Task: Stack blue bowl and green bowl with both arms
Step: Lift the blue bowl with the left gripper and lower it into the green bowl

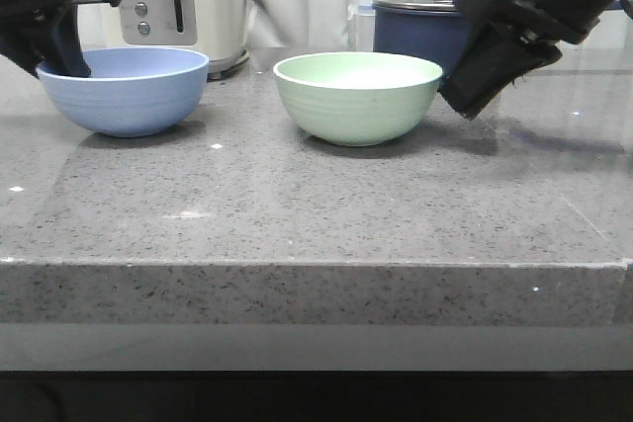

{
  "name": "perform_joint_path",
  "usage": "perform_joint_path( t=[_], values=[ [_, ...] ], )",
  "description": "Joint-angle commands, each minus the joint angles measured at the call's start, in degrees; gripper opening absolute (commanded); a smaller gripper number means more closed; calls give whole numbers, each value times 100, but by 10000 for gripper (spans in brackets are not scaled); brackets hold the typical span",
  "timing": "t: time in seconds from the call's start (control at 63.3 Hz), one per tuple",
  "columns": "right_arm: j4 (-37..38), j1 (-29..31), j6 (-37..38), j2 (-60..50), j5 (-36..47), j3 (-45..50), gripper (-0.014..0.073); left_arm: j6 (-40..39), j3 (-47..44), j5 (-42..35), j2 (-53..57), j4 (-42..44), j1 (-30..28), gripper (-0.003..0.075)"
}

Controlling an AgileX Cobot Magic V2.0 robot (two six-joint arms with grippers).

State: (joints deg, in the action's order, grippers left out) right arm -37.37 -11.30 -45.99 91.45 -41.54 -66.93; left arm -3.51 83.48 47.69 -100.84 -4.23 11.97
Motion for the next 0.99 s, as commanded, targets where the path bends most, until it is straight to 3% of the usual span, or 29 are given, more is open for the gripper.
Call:
perform_joint_path(
  t=[0.0, 0.205, 0.426, 0.979],
  values=[
    [-190, 16, -52, -216, 133, -126, -63, 33, 180, -259, 375, -95, -9, -20],
    [-190, 16, -52, -216, 138, -126, -63, 87, 280, -215, 926, -109, 130, -20],
    [-190, 16, -52, -216, 133, -126, -63, 214, 789, -39, 1098, -109, 753, -20],
    [-190, 16, -52, -216, 138, -126, -63, 214, 2440, 384, -251, -109, 2040, -20]
  ],
)
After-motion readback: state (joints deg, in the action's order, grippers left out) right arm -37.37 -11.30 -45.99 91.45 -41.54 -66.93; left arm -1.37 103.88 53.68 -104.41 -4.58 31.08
